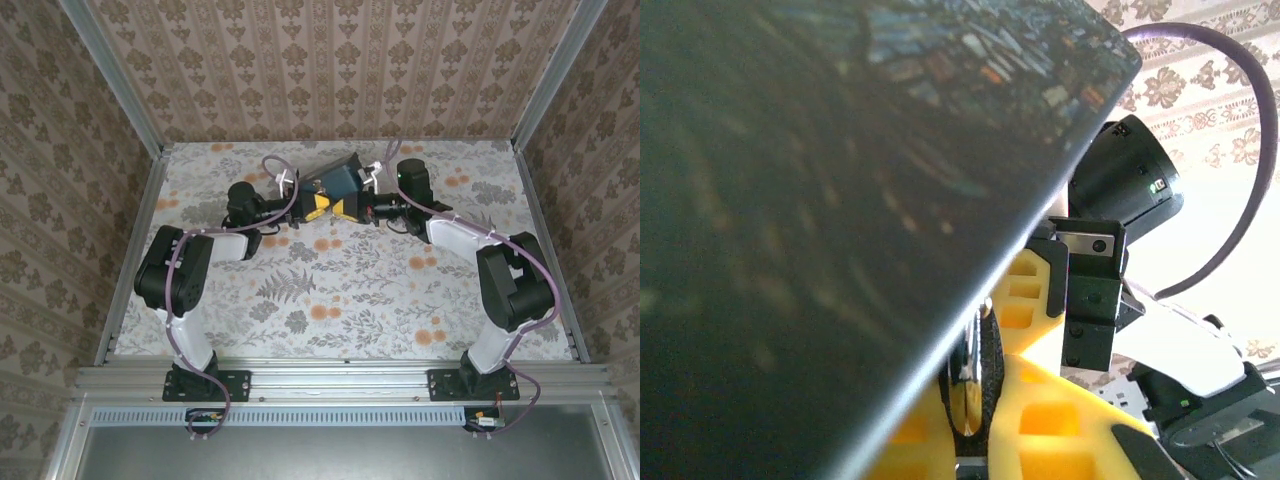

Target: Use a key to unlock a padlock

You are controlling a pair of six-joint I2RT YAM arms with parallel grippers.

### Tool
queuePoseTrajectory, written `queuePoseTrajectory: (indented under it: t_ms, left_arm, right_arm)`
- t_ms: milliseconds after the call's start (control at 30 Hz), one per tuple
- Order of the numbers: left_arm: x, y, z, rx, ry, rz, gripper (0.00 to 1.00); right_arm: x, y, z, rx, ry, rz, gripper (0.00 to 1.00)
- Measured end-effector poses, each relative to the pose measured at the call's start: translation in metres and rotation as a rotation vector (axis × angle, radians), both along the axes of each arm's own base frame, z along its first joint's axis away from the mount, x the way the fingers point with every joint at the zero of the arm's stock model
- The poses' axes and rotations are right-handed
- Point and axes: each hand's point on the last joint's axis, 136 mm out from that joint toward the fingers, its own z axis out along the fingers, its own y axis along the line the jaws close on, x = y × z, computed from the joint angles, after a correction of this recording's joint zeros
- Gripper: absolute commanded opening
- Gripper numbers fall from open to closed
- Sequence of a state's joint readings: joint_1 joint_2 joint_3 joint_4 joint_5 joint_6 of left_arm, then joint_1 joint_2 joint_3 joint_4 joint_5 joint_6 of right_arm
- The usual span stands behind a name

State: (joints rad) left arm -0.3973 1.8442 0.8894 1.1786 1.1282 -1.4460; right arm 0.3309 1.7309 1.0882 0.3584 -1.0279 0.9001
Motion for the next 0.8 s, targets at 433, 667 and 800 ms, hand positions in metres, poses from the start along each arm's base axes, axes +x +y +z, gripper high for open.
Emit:
queuePoseTrajectory:
  t_ms: [433,667,800]
  left_arm:
    - [0.023,0.009,-0.003,-0.001,0.036,0.145,0.0]
    - [0.019,0.01,-0.012,0.028,0.079,0.115,0.0]
    - [0.018,0.009,-0.013,0.031,0.083,0.107,0.0]
  right_arm:
    - [0.027,0.003,-0.006,-0.008,0.058,-0.078,0.37]
    - [0.025,-0.013,-0.013,-0.021,0.057,-0.138,0.39]
    - [0.025,-0.016,-0.013,-0.021,0.052,-0.153,0.28]
